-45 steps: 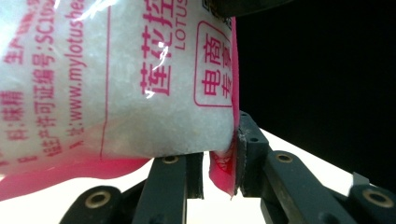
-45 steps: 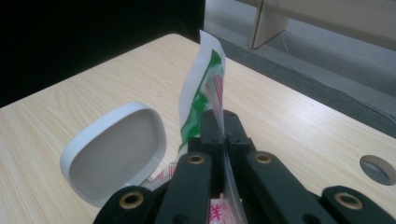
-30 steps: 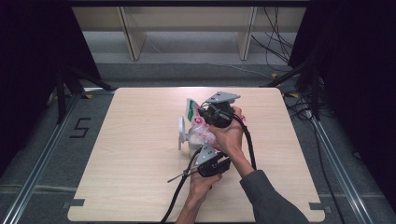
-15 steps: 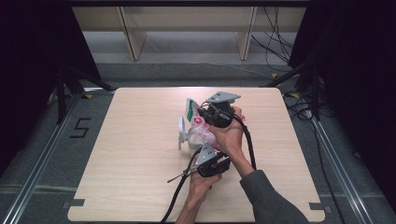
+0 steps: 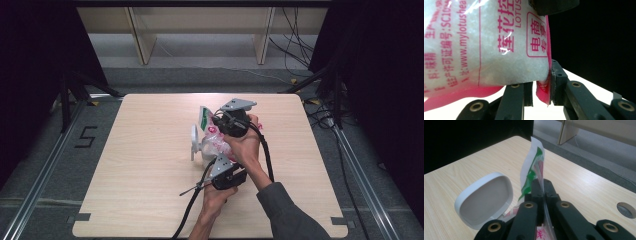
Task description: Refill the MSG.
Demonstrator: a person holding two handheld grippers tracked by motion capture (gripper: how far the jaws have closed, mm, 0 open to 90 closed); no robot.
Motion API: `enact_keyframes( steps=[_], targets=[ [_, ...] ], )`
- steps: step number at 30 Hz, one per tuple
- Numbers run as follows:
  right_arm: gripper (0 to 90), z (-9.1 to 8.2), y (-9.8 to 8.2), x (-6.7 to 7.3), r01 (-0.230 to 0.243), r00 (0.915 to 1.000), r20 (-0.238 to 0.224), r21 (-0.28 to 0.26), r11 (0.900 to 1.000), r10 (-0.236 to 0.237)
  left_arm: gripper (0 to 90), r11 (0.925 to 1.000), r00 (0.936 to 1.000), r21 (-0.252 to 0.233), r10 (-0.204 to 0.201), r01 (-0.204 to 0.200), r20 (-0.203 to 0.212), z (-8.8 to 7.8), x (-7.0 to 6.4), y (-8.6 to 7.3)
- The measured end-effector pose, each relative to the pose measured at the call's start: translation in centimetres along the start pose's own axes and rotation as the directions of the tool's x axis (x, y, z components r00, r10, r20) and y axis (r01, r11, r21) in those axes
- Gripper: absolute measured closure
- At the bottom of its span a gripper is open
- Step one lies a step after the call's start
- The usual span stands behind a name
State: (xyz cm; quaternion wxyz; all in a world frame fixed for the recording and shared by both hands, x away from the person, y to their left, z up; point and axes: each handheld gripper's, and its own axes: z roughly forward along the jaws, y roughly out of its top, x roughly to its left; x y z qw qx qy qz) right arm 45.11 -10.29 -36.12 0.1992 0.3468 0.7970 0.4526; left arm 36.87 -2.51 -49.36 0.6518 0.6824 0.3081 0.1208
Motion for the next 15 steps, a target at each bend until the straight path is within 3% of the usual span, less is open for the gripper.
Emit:
enact_keyframes(
  steps=[8, 11, 14, 15],
  targets=[
    [90.0, -0.18, -0.01, -0.06, -0.012, 0.9999, 0.0, 0.0, 1.0, 0.012, 75.6, 1.0, 1.0, -0.001, -0.007, 0.007, 0.0, 0.08, -0.02, -0.02],
    [90.0, -0.03, -0.07, 0.04, 0.003, 1.0, 0.003, 0.011, 1.0, -0.003, 75.5, 0.9999, 0.9999, 0.01, 0.012, -0.012, -0.001, 0.03, 0.01, -0.02],
    [90.0, -0.01, -0.08, -0.1, 0.002, 1.0, 0.005, -0.007, 1.0, -0.001, 75.5, 1.0, 1.0, -0.002, -0.01, 0.01, 0.0, 0.09, -0.02, -0.04],
    [90.0, -0.05, -0.09, -0.05, 0.001, 1.0, 0.002, 0.008, 1.0, -0.001, 75.5, 0.9999, 0.9999, -0.003, -0.011, 0.011, -0.003, 0.11, -0.09, -0.05]
  ],
)
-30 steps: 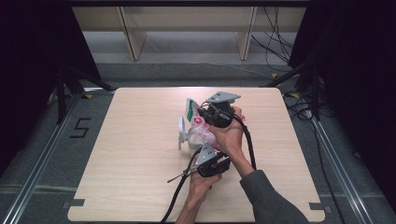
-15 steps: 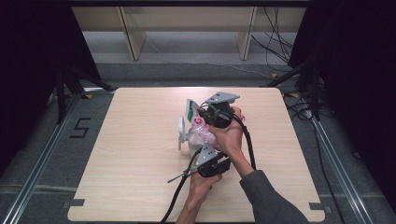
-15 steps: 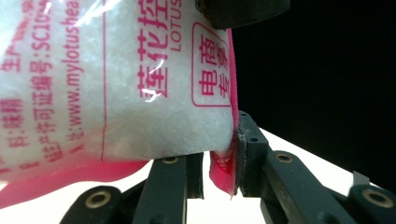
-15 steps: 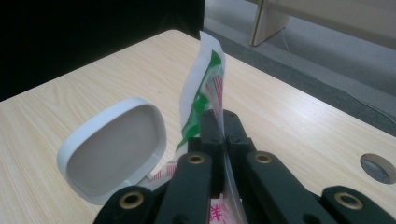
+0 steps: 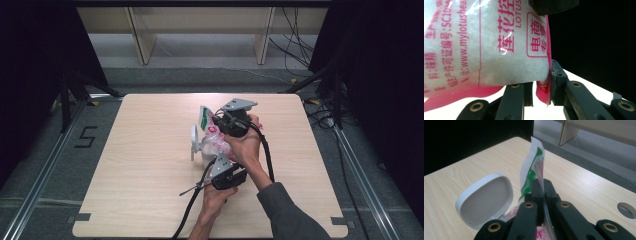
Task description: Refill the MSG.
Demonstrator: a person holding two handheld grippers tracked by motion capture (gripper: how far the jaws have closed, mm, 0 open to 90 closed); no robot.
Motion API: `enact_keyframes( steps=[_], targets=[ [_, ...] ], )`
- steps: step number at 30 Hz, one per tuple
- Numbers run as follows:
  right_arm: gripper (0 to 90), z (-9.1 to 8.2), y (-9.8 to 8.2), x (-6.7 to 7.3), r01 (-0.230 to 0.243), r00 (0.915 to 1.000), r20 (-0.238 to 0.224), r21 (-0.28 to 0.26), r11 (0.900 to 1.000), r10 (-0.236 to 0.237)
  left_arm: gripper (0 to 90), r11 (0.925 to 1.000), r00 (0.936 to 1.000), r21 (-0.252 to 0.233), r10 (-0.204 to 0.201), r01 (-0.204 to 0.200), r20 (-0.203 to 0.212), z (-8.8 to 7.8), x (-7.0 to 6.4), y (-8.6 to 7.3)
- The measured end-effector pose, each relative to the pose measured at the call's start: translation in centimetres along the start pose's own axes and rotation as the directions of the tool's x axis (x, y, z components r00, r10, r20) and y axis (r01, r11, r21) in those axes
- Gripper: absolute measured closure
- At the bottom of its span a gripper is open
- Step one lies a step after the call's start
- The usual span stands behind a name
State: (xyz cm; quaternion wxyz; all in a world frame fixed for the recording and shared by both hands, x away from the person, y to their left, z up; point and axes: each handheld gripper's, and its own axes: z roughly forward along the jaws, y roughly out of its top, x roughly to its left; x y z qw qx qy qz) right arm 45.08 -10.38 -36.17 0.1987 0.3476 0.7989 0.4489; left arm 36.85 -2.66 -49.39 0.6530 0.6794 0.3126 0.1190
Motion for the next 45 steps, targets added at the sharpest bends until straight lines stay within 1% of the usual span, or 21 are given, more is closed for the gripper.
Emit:
enact_keyframes(
  steps=[2, 5, 6, 10, 13, 16, 19, 22, 26, 27, 28, 29, 30, 31, 32, 37, 38, 40, 41, 44, 45],
  targets=[
    [90.0, 0.02, 0.02, 0.07, 0.012, 0.9999, 0.001, 0.009, 1.0, -0.012, 75.5, 1.0, 1.0, -0.004, -0.004, 0.004, 0.002, -0.03, 0.01, 0.0],
    [90.0, 0.1, -0.02, 0.06, -0.008, 1.0, -0.002, -0.007, 1.0, 0.008, 75.5, 1.0, 1.0, 0.001, -0.003, 0.003, 0.005, 0.0, 0.06, -0.03],
    [90.0, 0.07, -0.03, 0.01, 0.008, 1.0, 0.003, 0.009, 1.0, -0.008, 75.6, 1.0, 1.0, -0.002, -0.005, 0.005, 0.001, -0.01, -0.02, -0.04],
    [90.0, 0.0, 0.01, 0.0, 0.003, 1.0, -0.004, -0.009, 1.0, -0.003, 75.6, 1.0, 1.0, -0.004, -0.002, 0.002, 0.006, -0.01, 0.07, -0.01],
    [90.0, 0.1, -0.09, 0.15, 0.006, 1.0, 0.003, 0.01, 1.0, -0.006, 75.6, 1.0, 1.0, -0.002, -0.003, 0.003, 0.0, -0.02, -0.02, -0.05],
    [90.0, 0.03, -0.04, 0.04, 0.002, 1.0, -0.003, -0.008, 1.0, -0.002, 75.6, 1.0, 1.0, -0.004, -0.001, 0.001, 0.006, -0.02, 0.06, -0.03],
    [90.0, 0.05, -0.11, 0.19, 0.009, 1.0, 0.004, 0.011, 1.0, -0.009, 75.5, 1.0, 1.0, -0.002, -0.002, 0.002, 0.002, -0.03, -0.06, -0.06],
    [90.0, 0.08, -0.1, 0.13, 0.004, 1.0, 0.008, -0.015, 1.0, -0.004, 75.6, 1.0, 1.0, -0.002, 0.001, -0.001, 0.004, -0.05, 0.01, -0.01],
    [90.0, 0.06, -0.15, 0.24, 0.009, 1.0, 0.0, 0.012, 1.0, -0.009, 75.6, 1.0, 1.0, -0.004, -0.003, 0.003, 0.004, -0.01, -0.04, -0.05],
    [90.0, 0.11, -0.09, 0.13, 0.027, 0.9996, -0.001, 0.006, 1.0, -0.027, 75.6, 1.0, 1.0, 0.002, 0.006, -0.006, 0.006, -0.03, 0.02, 0.01],
    [90.0, 0.02, -0.08, 0.15, 0.006, 1.0, 0.002, 0.0, 1.0, -0.006, 75.6, 0.9997, 0.9998, 0.01, 0.02, -0.02, 0.005, -0.1, 0.11, 0.03],
    [90.0, 0.08, -0.1, 0.15, 0.006, 1.0, 0.008, -0.017, 1.0, -0.005, 75.6, 1.0, 1.0, -0.006, 0.002, -0.002, 0.007, -0.04, 0.01, -0.01],
    [90.0, 0.06, -0.08, 0.06, 0.016, 0.9998, -0.006, -0.008, 1.0, -0.016, 75.6, 1.0, 1.0, -0.004, 0.002, -0.002, 0.005, -0.03, -0.02, -0.05],
    [90.0, -0.01, -0.13, 0.23, -0.003, 1.0, -0.004, 0.005, 1.0, 0.003, 75.5, 1.0, 1.0, -0.002, 0.0, 0.0, 0.003, -0.02, -0.06, -0.08],
    [90.0, 0.04, -0.17, 0.2, 0.012, 0.9999, 0.0, 0.012, 1.0, -0.012, 75.6, 1.0, 1.0, -0.003, -0.003, 0.003, 0.003, 0.0, -0.06, -0.06],
    [90.0, 0.02, -0.06, 0.22, 0.004, 1.0, 0.0, -0.017, 1.0, -0.004, 75.6, 0.9997, 0.9997, 0.005, 0.022, -0.022, 0.006, -0.12, 0.09, 0.01],
    [90.0, 0.01, -0.06, 0.17, 0.004, 0.9999, -0.011, -0.012, 1.0, -0.004, 75.6, 1.0, 1.0, -0.004, 0.006, -0.006, 0.006, -0.05, 0.03, 0.0],
    [90.0, 0.15, -0.19, 0.3, 0.009, 0.9999, 0.007, 0.002, 1.0, -0.009, 75.5, 0.9997, 0.9998, 0.009, 0.02, -0.021, 0.005, -0.01, 0.05, -0.01],
    [90.0, 0.26, -0.2, 0.34, 0.009, 0.9999, -0.007, 0.01, 1.0, -0.009, 75.6, 0.9998, 0.9998, 0.008, 0.02, -0.02, 0.006, -0.05, 0.06, 0.0],
    [90.0, -0.12, 0.05, 0.09, 0.002, 1.0, -0.004, 0.0, 1.0, -0.002, 75.7, 1.0, 0.9999, -0.005, 0.007, -0.007, 0.011, -0.07, 0.07, 0.05],
    [90.0, -0.04, 0.0, 0.03, 0.004, 1.0, 0.004, -0.022, 1.0, -0.004, 75.7, 1.0, 0.9999, -0.008, 0.005, -0.005, 0.009, -0.01, 0.02, 0.03]
  ],
)
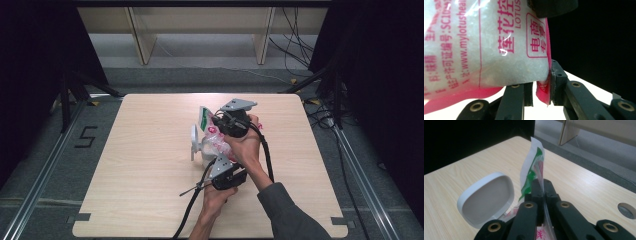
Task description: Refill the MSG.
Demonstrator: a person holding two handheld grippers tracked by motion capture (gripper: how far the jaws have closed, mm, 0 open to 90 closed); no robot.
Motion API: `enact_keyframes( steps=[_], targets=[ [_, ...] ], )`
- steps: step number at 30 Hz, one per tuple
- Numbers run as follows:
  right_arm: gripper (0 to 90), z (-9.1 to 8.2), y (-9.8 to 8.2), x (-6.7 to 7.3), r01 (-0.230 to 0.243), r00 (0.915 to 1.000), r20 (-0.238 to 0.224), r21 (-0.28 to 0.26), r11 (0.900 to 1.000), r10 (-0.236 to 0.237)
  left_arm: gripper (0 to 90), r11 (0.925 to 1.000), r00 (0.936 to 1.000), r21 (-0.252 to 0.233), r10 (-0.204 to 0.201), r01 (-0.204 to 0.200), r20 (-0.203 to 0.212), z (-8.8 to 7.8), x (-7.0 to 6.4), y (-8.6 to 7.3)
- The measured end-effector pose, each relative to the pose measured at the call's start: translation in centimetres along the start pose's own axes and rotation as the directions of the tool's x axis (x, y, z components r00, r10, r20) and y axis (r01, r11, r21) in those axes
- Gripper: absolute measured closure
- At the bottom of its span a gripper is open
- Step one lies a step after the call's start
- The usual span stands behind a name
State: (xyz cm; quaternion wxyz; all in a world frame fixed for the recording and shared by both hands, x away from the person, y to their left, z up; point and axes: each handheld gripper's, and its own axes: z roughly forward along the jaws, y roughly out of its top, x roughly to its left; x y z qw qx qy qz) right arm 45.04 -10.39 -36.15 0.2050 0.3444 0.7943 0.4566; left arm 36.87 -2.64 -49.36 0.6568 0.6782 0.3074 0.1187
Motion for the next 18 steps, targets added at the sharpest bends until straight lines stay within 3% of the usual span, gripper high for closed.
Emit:
enact_keyframes(
  steps=[2, 7, 8, 10, 15, 16, 18],
  targets=[
    [90.0, 0.06, -0.13, 0.28, 0.006, 1.0, -0.005, 0.036, 0.999, -0.006, 75.6, 0.9997, 0.9998, 0.016, 0.019, -0.019, -0.002, 0.0, -0.01, -0.04],
    [90.0, -0.03, -0.01, 0.08, 0.003, 1.0, -0.008, 0.018, 1.0, -0.003, 75.7, 0.9994, 0.9996, 0.025, 0.026, -0.025, -0.007, -0.19, 0.06, 0.07],
    [90.0, 0.02, -0.04, 0.15, 0.003, 1.0, -0.005, 0.016, 1.0, -0.003, 75.7, 1.0, 1.0, 0.005, 0.007, -0.007, 0.0, -0.06, -0.06, 0.0],
    [90.0, 0.06, -0.08, 0.23, 0.02, 0.9998, -0.006, 0.043, 0.999, -0.02, 75.6, 0.9998, 0.9999, 0.016, 0.016, -0.016, -0.002, -0.04, -0.01, 0.01],
    [90.0, 0.06, -0.02, 0.36, 0.002, 1.0, -0.001, 0.014, 1.0, -0.002, 75.7, 1.0, 1.0, -0.003, 0.002, -0.002, -0.003, -0.09, -0.14, 0.05],
    [90.0, -0.04, 0.02, 0.39, 0.014, 0.9999, -0.006, 0.038, 0.999, -0.014, 75.7, 0.9999, 0.9999, 0.009, 0.015, -0.015, 0.0, -0.05, -0.02, 0.05],
    [90.0, 0.17, -0.05, 0.47, 0.013, 0.9999, -0.003, 0.045, 0.999, -0.013, 75.6, 1.0, 1.0, -0.009, -0.002, 0.002, -0.003, -0.05, -0.13, 0.08]
  ],
)
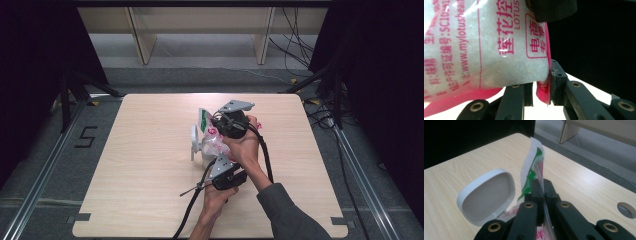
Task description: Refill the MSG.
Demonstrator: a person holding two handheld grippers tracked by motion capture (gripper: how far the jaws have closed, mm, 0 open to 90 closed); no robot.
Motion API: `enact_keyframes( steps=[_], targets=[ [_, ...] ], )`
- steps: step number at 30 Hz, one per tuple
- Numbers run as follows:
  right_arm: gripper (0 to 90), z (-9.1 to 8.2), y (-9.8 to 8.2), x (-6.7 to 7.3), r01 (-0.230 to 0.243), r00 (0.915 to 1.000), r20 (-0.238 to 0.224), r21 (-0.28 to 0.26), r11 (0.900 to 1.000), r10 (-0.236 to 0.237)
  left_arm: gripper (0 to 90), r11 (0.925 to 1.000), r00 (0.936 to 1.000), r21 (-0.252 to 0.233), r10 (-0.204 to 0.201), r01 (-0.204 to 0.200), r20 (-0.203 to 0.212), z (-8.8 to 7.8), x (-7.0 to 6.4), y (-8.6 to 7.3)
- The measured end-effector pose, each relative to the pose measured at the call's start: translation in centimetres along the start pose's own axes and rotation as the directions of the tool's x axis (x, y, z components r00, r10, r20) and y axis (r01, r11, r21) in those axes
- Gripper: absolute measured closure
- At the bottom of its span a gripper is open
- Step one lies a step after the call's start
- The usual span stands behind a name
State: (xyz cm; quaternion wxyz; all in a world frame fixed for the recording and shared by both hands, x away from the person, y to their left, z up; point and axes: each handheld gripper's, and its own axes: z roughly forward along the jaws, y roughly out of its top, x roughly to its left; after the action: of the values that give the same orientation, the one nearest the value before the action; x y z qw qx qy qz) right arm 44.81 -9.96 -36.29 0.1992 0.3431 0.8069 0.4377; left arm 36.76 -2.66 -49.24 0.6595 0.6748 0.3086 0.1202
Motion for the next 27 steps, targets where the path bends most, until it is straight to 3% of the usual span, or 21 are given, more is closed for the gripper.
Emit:
enact_keyframes(
  steps=[3, 5, 10, 12, 13, 18, 19, 23, 26, 27],
  targets=[
    [90.0, -0.03, 0.12, -0.07, -0.016, 0.9999, -0.004, -0.022, 1.0, 0.016, 75.7, 1.0, 1.0, 0.005, 0.006, -0.006, -0.002, -0.07, 0.08, -0.02],
    [90.0, -0.16, 0.2, -0.42, 0.019, 0.9998, 0.005, -0.017, 1.0, -0.019, 75.7, 0.9999, 1.0, 0.009, 0.009, -0.009, -0.003, -0.02, 0.05, 0.02],
    [90.0, -0.15, 0.15, -0.36, -0.017, 0.9998, 0.004, -0.037, 0.999, 0.017, 75.8, 0.9999, 1.0, 0.006, 0.009, -0.009, 0.0, -0.04, 0.11, -0.02],
    [90.0, 0.0, 0.05, -0.26, -0.012, 0.9999, 0.001, -0.016, 1.0, 0.012, 75.7, 0.9997, 0.9998, 0.017, 0.018, -0.018, -0.001, 0.02, 0.11, -0.1],
    [90.0, 0.0, 0.06, -0.2, 0.005, 1.0, 0.005, 0.004, 1.0, -0.005, 75.7, 1.0, 1.0, -0.001, 0.001, -0.001, 0.0, 0.03, 0.01, -0.1],
    [90.0, 0.05, 0.1, -0.23, -0.003, 1.0, 0.003, -0.027, 1.0, 0.003, 75.8, 1.0, 1.0, -0.002, 0.0, 0.0, -0.002, 0.05, 0.01, -0.05],
    [90.0, 0.07, 0.1, -0.12, 0.0, 1.0, -0.003, -0.001, 1.0, 0.0, 75.8, 1.0, 1.0, -0.004, -0.002, 0.002, -0.003, 0.03, 0.0, -0.05],
    [90.0, -0.02, 0.15, -0.35, -0.011, 0.9999, -0.003, -0.019, 1.0, 0.011, 75.8, 1.0, 1.0, 0.002, 0.004, -0.004, -0.005, -0.01, 0.12, -0.01],
    [90.0, 0.09, 0.13, -0.14, 0.002, 1.0, 0.004, 0.001, 1.0, -0.002, 75.7, 1.0, 1.0, 0.0, 0.0, 0.0, -0.008, -0.06, 0.1, 0.02],
    [90.0, 0.17, 0.15, -0.14, -0.014, 0.9999, -0.005, -0.013, 1.0, 0.014, 75.8, 1.0, 1.0, 0.0, 0.0, 0.0, -0.007, -0.1, 0.16, 0.07]
  ],
)
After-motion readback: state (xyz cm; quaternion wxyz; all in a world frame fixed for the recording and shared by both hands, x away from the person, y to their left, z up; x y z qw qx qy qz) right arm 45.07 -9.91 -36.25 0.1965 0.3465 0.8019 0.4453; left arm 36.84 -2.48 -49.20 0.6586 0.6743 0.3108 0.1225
